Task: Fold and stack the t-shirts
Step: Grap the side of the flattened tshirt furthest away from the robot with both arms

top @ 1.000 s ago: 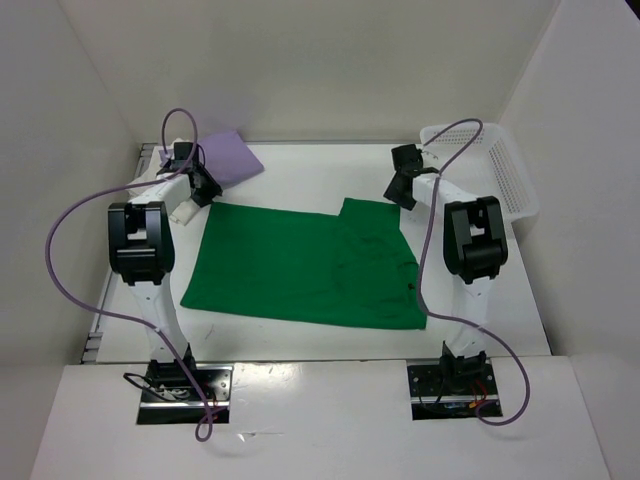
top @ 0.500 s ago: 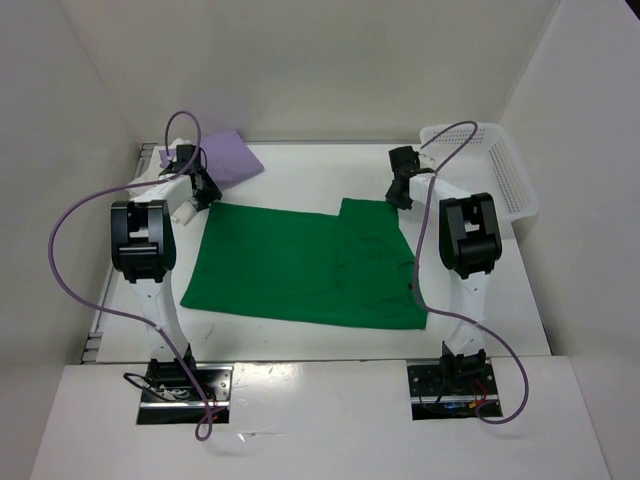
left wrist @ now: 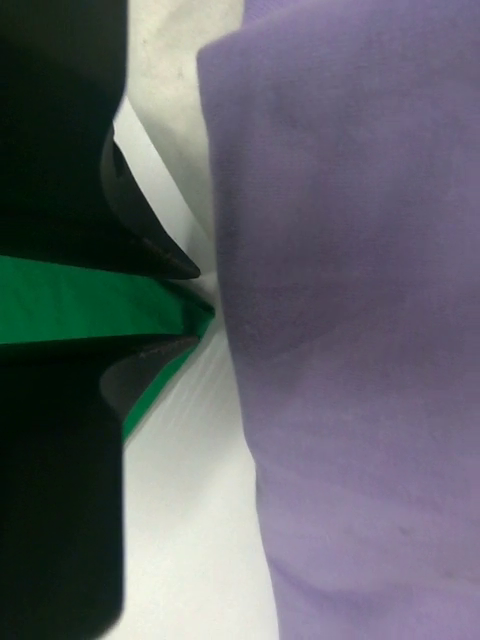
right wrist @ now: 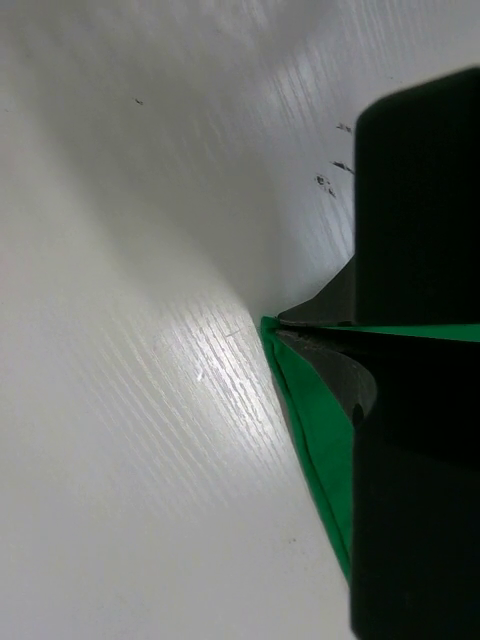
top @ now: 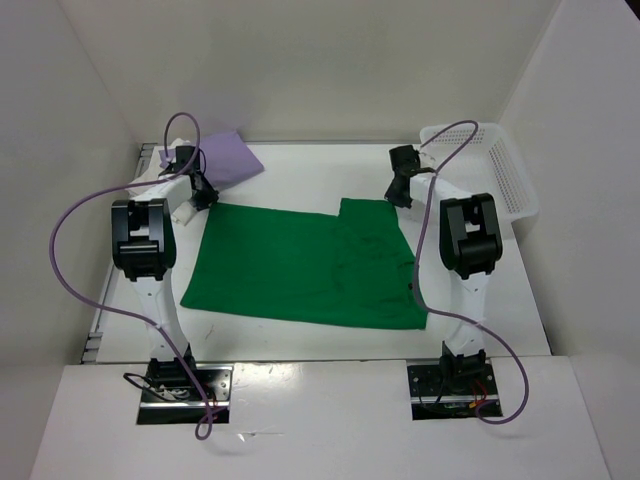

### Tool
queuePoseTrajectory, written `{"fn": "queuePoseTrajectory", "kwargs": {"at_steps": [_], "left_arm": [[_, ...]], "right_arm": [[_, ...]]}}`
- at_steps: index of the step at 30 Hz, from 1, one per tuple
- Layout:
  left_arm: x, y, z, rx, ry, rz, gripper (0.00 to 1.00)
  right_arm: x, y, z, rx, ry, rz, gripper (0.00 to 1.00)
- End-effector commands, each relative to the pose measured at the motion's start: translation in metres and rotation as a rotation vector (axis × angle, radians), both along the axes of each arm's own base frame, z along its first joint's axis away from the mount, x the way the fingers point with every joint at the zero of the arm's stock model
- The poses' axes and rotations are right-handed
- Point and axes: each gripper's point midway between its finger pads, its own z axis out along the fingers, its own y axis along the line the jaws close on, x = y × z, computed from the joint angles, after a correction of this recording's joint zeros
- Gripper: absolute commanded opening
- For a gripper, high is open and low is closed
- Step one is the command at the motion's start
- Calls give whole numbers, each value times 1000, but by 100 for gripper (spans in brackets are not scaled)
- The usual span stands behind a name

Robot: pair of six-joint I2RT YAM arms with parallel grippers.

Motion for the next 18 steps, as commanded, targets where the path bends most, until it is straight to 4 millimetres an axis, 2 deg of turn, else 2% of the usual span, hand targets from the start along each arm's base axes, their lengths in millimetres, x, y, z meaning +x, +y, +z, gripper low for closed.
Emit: {"fn": "queuePoseTrajectory", "kwargs": {"at_steps": [1,4,5,8,9,11,12,13,14,15,16,18], "left_arm": [[13,-2,3,10,-29,-33,35],[16,-5,2,-16,-33,-28,25],[18,-5,3,-16,-42,-28,17],[18,-8,3,-35,-45,-17,9],[21,-7,11,-33,-66,-18,4],[21,-7,14,-32,-76,-18,0],[19,-8,17,-32,-79,-18,0],[20,-8,25,-31,-95,-18,0],[17,-8,34,-30,-108,-18,0],[17,-8,39,-34,-122,-12,0],[11,-8,38,-34,-119,-11,0],[5,-12,56,-49,-155,-11,0]], "right_arm": [[12,2,52,19,-129,10,3],[12,4,73,34,-168,16,2],[12,4,78,29,-177,24,2],[7,6,96,42,-203,44,2],[5,6,98,43,-207,44,2],[0,6,111,48,-227,58,2],[-5,5,109,47,-219,58,1],[-8,5,118,50,-237,58,1],[-14,6,117,57,-230,65,1],[-18,5,118,56,-224,65,1],[-22,7,127,70,-240,75,1],[-35,7,123,84,-220,78,1]]}}
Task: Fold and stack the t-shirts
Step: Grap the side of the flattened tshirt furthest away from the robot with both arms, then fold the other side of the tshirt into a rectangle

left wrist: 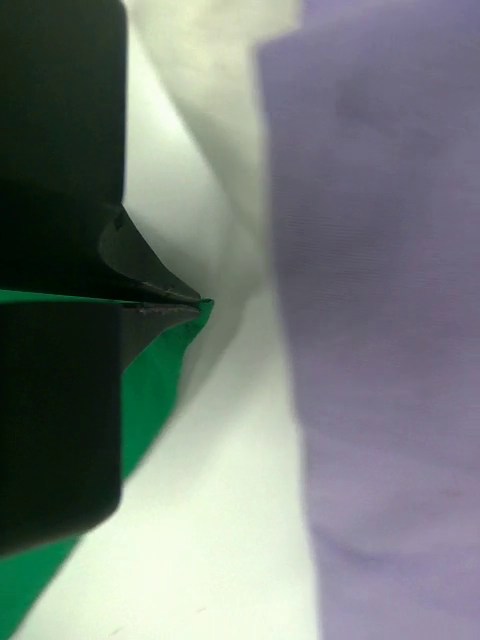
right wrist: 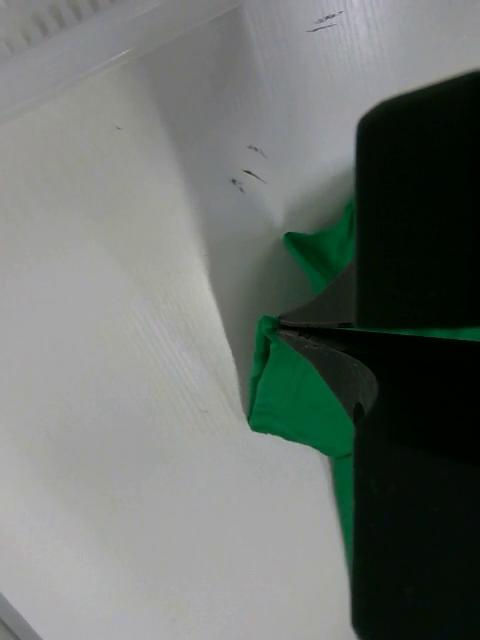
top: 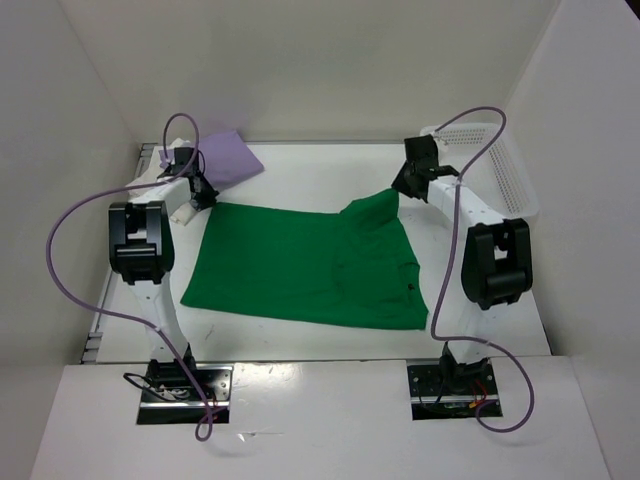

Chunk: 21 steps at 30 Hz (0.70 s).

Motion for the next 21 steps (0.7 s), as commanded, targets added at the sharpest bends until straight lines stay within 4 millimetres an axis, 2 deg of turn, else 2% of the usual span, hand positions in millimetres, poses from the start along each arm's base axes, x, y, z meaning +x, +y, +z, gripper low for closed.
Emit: {"fn": "queuePoseTrajectory", "kwargs": {"at_steps": [1,2,3,4,5,6,7,8,9,10,11,12,13,14,15,16,17,19,20,21], "left_arm": [[1,-8,54,-29,-135,-10,0],[-11,-6,60,-36,-137,-7,0],[-14,-8,65,-49,-150,-6,0],[-19,-6,67,-61,-153,-5,0],[-27,-7,75,-60,-164,-6,0],[-34,-10,76,-73,-154,-15,0],[-38,-10,90,-70,-182,-17,0],[-49,-7,85,-72,-159,-7,0],[-55,-9,86,-79,-155,-12,0],[-59,-7,98,-82,-180,-9,0],[-66,-10,96,-95,-164,-17,0],[-74,0,93,-96,-144,8,0],[-84,2,91,-105,-131,13,0],[-93,7,87,-114,-109,28,0],[-98,10,89,-113,-115,37,0],[-110,10,77,-129,-78,42,0],[-118,19,68,-147,-58,66,0],[-130,20,61,-255,-54,91,0],[-139,29,50,-274,-34,123,0],[-140,33,50,-274,-35,132,0]], "right_arm": [[-17,2,32,26,-63,26,1],[-27,3,23,39,-39,31,1],[-35,2,21,38,-29,30,1],[-41,3,31,58,-48,34,1],[-53,3,22,62,-18,42,1],[-59,2,23,70,-20,35,1],[-68,3,32,82,-33,45,1],[-80,1,22,77,-3,44,1],[-87,2,22,91,5,46,1],[-98,0,14,87,29,45,1],[-106,1,22,104,14,47,1],[-115,-1,20,101,32,46,1],[-127,-3,12,97,59,45,1],[-135,-5,19,99,44,45,1],[-149,-7,10,99,84,37,1],[-157,-8,8,97,96,36,1],[-166,-5,15,127,87,45,1],[-186,-3,5,158,137,40,1],[-194,1,9,187,132,49,1],[-204,2,2,201,157,48,1]]}}
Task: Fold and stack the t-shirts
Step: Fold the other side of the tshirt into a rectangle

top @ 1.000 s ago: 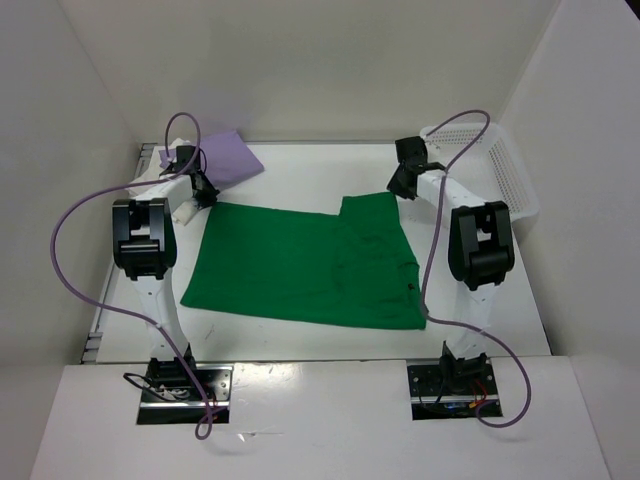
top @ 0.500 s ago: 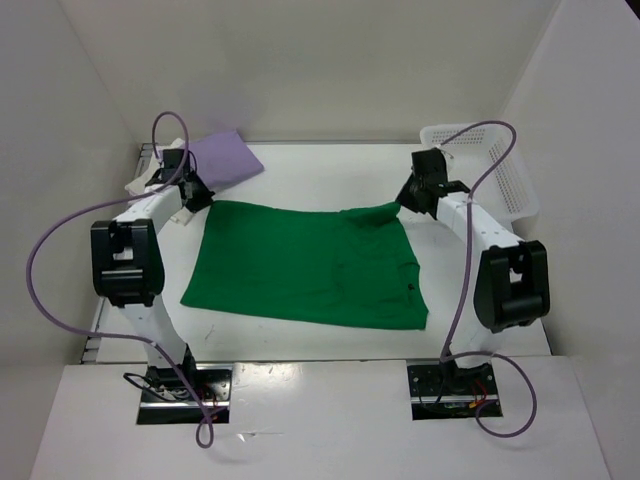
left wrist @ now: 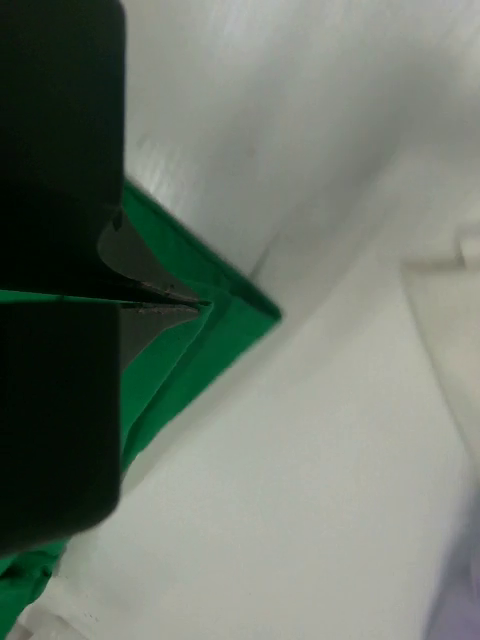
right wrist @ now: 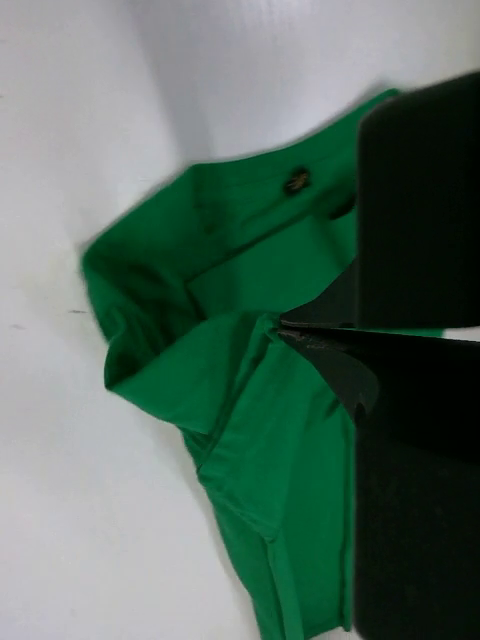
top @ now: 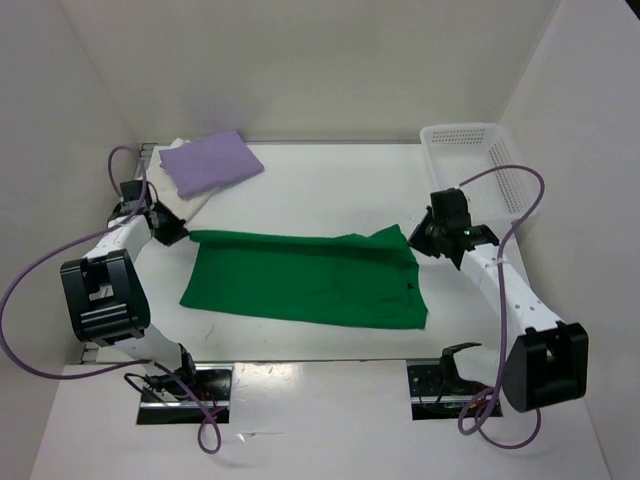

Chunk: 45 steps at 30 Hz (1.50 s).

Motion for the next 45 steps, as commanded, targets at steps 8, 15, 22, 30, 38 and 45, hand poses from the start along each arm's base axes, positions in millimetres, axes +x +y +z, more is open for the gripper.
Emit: {"fn": "queuePoseTrajectory", "kwargs": {"at_steps": [8,15,22,30,38,45], "left_arm": [[-27,6,-15,-117,42,34,0],[-54,-1,-19,-103,90,9,1],[-89,5,-14,-69,129,71,23],[-76,-4,25,-47,32,75,28],[-51,-106,29,-86,-58,-207,31],[-62,-117,-55,-158,204,-237,25]], "right_arm": [[-80,17,-6,124,169,-22,1],[-113,13,5,119,207,-53,1],[-132,5,26,88,220,-50,20],[-108,17,31,87,157,33,24],[-33,98,-12,35,79,220,0],[-5,142,-51,-83,79,294,22]]}}
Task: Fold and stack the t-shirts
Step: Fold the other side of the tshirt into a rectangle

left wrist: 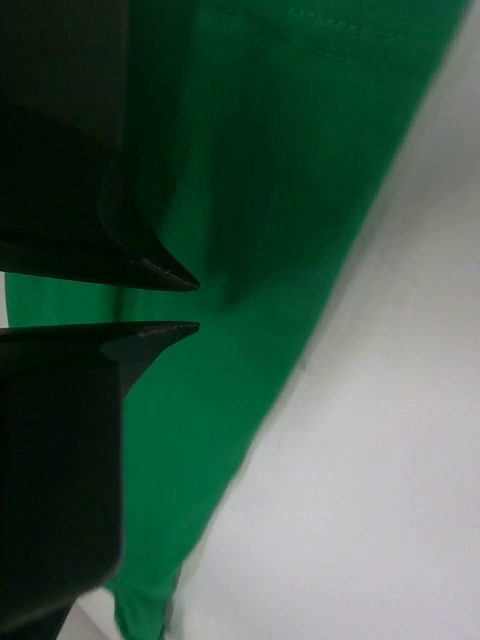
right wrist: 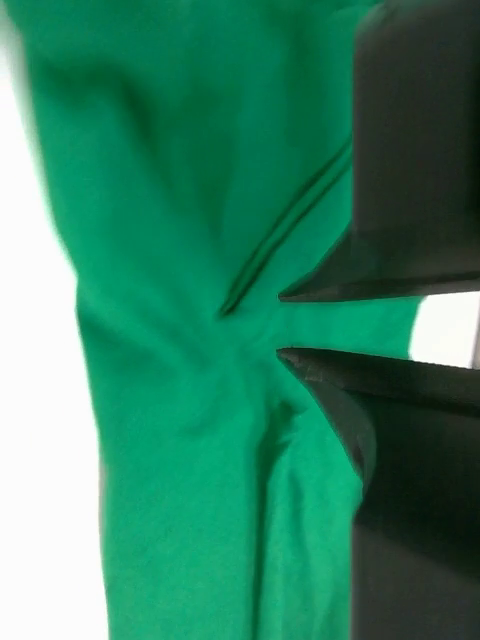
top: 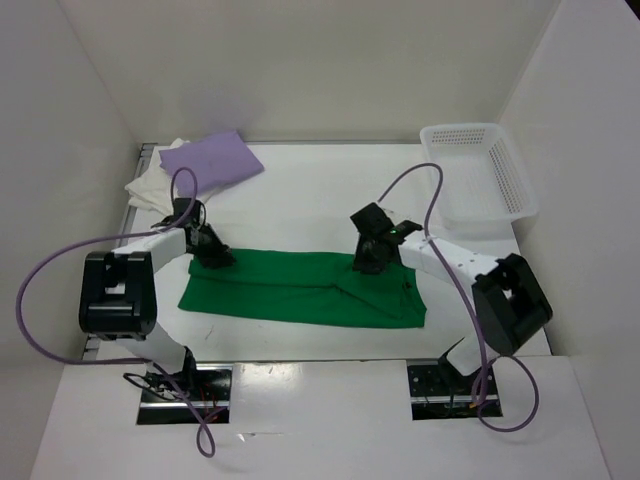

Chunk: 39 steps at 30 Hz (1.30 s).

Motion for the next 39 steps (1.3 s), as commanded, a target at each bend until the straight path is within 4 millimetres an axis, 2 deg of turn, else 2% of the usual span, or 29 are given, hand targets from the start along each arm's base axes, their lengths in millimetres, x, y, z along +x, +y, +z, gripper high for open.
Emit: {"fn": "queuePoseTrajectory", "kwargs": {"at_steps": [1,3,5,9,12,15,16,20,21,23,24,28,29,30,32,33,35,39], "left_arm": [[-3,2,-13,0,53,9,24],[-9,15,-11,23,41,40,24],[-22,23,-19,19,58,56,24],[-48,33,-34,13,145,72,24],[-56,35,-26,18,125,74,24],[-55,35,-9,23,72,74,24],[-56,34,-7,18,74,83,24],[-65,29,-1,-34,95,79,24],[-66,26,10,-60,77,76,24],[-73,23,19,-87,76,73,24],[-67,22,37,-93,10,77,24],[-54,18,63,-117,-119,73,26],[-48,15,63,-121,-133,68,26],[-45,6,54,-132,-104,47,26],[-34,-6,48,-152,-114,17,26],[-31,-17,37,-163,-71,-8,26],[-20,-35,30,-170,-61,-60,26],[-2,-57,23,-166,-67,-106,26]], "right_arm": [[44,30,19,23,-166,21,33],[49,31,15,14,-168,15,41],[52,31,11,4,-173,9,48],[51,28,-6,-35,-143,14,49],[49,26,-9,-40,-135,14,49],[43,24,-12,-37,-124,20,49],[44,24,-8,-32,-131,20,49],[32,28,-16,-22,-98,55,49],[32,27,-16,-28,-100,66,49],[32,29,-13,-14,-102,71,49],[29,29,-14,-13,-89,76,49],[22,29,-1,-2,-95,76,49],[22,29,3,4,-104,76,49],[19,28,-1,5,-91,80,49],[15,26,-11,-12,-67,81,49],[15,26,-14,-17,-60,81,49],[12,24,-19,-29,-42,82,49],[14,17,-23,-67,-45,66,49]]}}
